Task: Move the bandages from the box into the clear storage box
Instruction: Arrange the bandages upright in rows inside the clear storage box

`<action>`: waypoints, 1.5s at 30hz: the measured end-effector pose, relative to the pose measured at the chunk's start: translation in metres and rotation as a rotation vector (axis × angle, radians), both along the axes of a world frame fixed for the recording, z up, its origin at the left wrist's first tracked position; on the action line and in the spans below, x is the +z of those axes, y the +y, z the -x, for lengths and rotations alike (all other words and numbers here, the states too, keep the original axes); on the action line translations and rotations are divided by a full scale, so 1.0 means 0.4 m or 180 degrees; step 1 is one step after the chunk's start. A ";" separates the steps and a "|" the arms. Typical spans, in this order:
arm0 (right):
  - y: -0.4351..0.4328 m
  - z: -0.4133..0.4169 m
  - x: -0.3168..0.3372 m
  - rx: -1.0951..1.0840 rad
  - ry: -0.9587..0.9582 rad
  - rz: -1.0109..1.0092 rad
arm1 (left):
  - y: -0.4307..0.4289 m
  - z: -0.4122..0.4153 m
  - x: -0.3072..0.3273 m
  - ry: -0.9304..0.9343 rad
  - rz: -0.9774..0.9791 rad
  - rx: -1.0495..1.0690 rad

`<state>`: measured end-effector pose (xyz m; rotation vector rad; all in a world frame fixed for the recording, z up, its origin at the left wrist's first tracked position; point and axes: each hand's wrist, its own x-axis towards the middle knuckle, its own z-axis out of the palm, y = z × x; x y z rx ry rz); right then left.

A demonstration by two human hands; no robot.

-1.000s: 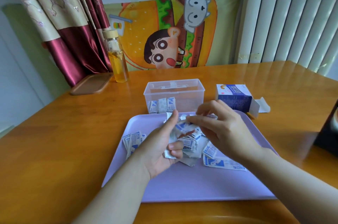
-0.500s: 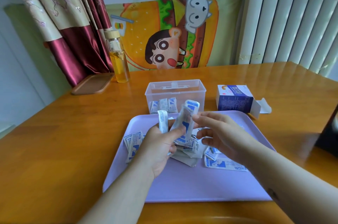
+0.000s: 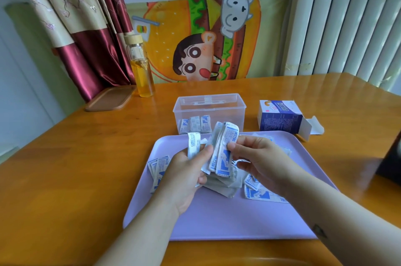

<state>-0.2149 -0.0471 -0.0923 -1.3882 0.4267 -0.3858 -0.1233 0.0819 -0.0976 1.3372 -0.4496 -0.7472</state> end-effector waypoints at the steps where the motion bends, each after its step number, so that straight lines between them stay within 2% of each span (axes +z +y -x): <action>1: 0.000 0.000 -0.004 0.0057 0.0026 -0.0131 | 0.002 -0.001 0.000 -0.0030 0.0008 0.0052; 5: 0.009 -0.007 -0.017 0.0197 -0.0009 -0.0602 | 0.011 -0.009 0.004 -0.0049 0.0019 0.0257; 10: 0.030 -0.017 -0.016 0.0446 -0.0199 -0.0992 | 0.031 -0.025 0.014 0.0266 -0.0007 0.0298; 15: 0.056 -0.034 -0.018 0.0459 -0.0163 -0.0804 | 0.041 -0.008 0.013 0.0161 -0.0025 0.0108; 19: 0.058 -0.051 -0.016 0.0259 -0.0008 -0.0607 | 0.055 -0.052 0.024 0.0362 0.0122 0.0601; 21: 0.057 -0.067 -0.010 0.0130 0.0163 -0.0209 | 0.076 -0.093 0.038 0.0579 0.0293 0.0911; 26: 0.112 -0.145 -0.003 0.0074 0.0729 0.1420 | 0.134 -0.153 0.049 0.0909 0.0471 0.1184; 31: 0.164 -0.238 -0.020 0.0168 0.0924 0.1892 | 0.145 -0.159 0.041 0.1082 0.0618 0.1004; 34: 0.159 -0.252 -0.015 0.0229 0.1109 0.2487 | 0.150 -0.163 0.034 0.1164 0.0667 0.0881; 37: 0.138 -0.214 0.020 0.0171 0.0554 0.2561 | 0.143 -0.158 0.023 0.1314 0.0554 0.0721; 39: 0.127 -0.171 0.040 0.0644 0.0059 0.2630 | 0.127 -0.138 0.016 0.1459 0.0483 0.0536; 42: 0.127 -0.116 0.046 0.1340 -0.0067 0.3486 | 0.095 -0.093 0.019 0.1610 0.0389 0.0068; 45: 0.114 -0.087 0.035 0.1234 -0.0013 0.3904 | 0.066 -0.048 0.029 0.1361 0.0081 -0.0403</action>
